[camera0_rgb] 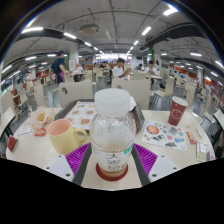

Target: Pour water

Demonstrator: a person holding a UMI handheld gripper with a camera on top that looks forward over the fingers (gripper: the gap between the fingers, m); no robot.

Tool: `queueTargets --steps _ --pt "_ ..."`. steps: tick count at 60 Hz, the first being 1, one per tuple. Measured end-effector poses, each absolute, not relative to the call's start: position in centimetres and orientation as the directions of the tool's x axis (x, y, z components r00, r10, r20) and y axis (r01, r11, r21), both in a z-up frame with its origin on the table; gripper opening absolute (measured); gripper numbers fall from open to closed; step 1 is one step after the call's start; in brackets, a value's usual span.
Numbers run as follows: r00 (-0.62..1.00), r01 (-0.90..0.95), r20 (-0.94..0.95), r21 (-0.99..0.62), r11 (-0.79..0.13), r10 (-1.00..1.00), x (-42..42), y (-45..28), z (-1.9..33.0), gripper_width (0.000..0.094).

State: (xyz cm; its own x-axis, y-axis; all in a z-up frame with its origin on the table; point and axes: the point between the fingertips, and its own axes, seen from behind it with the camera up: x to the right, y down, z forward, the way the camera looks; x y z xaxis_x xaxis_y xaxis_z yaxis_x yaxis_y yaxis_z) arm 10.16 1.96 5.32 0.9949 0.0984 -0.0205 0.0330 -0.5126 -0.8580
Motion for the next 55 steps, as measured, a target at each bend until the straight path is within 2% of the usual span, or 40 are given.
queueTargets --steps 3,5,20,38,55 --pt "0.996 0.037 -0.014 -0.841 -0.54 0.09 10.2 1.2 5.1 0.0855" --pt "0.997 0.041 -0.004 -0.833 -0.552 0.08 10.3 0.6 5.1 0.0835" --pt "0.999 0.043 0.045 -0.786 -0.617 0.012 9.3 -7.2 8.6 0.085" --pt "0.995 0.07 0.095 -0.787 -0.613 -0.008 6.6 -16.5 13.9 0.0844" --pt "0.994 0.053 0.1 -0.793 -0.606 -0.043 6.1 -19.7 15.5 0.0843"
